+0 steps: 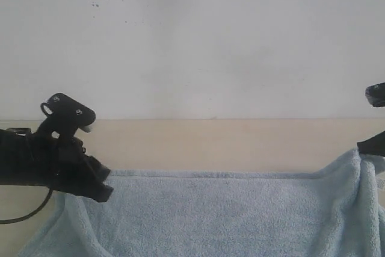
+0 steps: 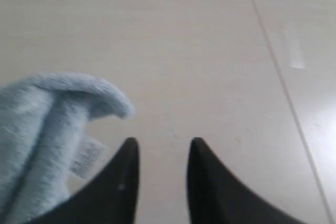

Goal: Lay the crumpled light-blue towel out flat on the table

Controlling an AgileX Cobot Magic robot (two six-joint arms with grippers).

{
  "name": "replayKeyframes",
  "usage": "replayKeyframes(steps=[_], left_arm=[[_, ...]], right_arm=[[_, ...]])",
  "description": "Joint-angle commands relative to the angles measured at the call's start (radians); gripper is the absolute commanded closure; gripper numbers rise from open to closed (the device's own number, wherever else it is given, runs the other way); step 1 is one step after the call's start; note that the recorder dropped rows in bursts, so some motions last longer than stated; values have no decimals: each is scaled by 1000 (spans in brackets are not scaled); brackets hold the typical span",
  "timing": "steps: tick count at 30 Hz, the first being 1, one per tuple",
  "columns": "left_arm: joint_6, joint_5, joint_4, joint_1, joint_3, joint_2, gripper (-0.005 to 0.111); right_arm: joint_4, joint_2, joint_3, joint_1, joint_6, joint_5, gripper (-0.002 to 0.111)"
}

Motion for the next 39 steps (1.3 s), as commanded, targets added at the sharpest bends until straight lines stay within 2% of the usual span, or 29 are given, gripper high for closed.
replayKeyframes(steps=[1, 2, 4, 5, 7, 8, 9, 11, 12, 14, 16, 18, 23, 26, 31, 33, 36, 39], left_arm=[[-38, -247, -37, -2, 85, -86, 102], [-38, -272, -57, -2, 105, -98, 103], [97, -248, -129, -2, 215, -131, 103], [212, -169, -129, -2, 281, -131, 103], [254, 29, -98, -2, 356, -142, 103], [247, 85, -78, -15, 361, -162, 103], [168, 73, -77, -36, 351, -202, 103], [-85, -65, -77, -46, 334, -268, 103], [-98, -118, -77, -46, 346, -280, 103], [-42, -164, -117, -46, 372, -272, 103], [43, -158, -129, -46, 376, -247, 103], [45, -134, -129, -46, 359, -220, 103], [-111, -108, -129, -46, 266, -197, 103], [-145, -75, -129, -46, 260, -197, 103], [-310, 118, -129, -46, 260, -197, 103], [-310, 178, 13, -53, 260, -197, 103], [-406, 197, 352, -87, 258, -197, 103], [-498, 296, 651, -118, 227, -197, 103]], right_arm=[[208, -26, -5, -40, -165, 305, 107], [274, -26, -3, -63, -233, 308, 107], [711, -26, 4, -166, -635, 288, 107], [938, -29, 26, -222, -816, 280, 107], [1151, -78, 104, -302, -943, 174, 107], [1160, -142, 159, -325, -943, 95, 107], [1160, -232, 242, -343, -943, -17, 107], [1166, -367, 378, -339, -961, -172, 107], [1188, -397, 413, -331, -961, -205, 107], [1212, -407, 444, -304, -961, -205, 107], [1223, -399, 459, -261, -966, -182, 107], [1231, -394, 460, -197, -994, -126, 107], [1306, -435, 455, -8, -1007, -78, 107], [1306, -481, 455, 93, -1044, -110, 107], [1306, -477, 455, 196, -1113, -158, 107], [1306, -473, 455, 198, -1113, -174, 107], [1306, -473, 454, 198, -1110, -189, 107], [1306, -473, 454, 198, -1110, -191, 107]])
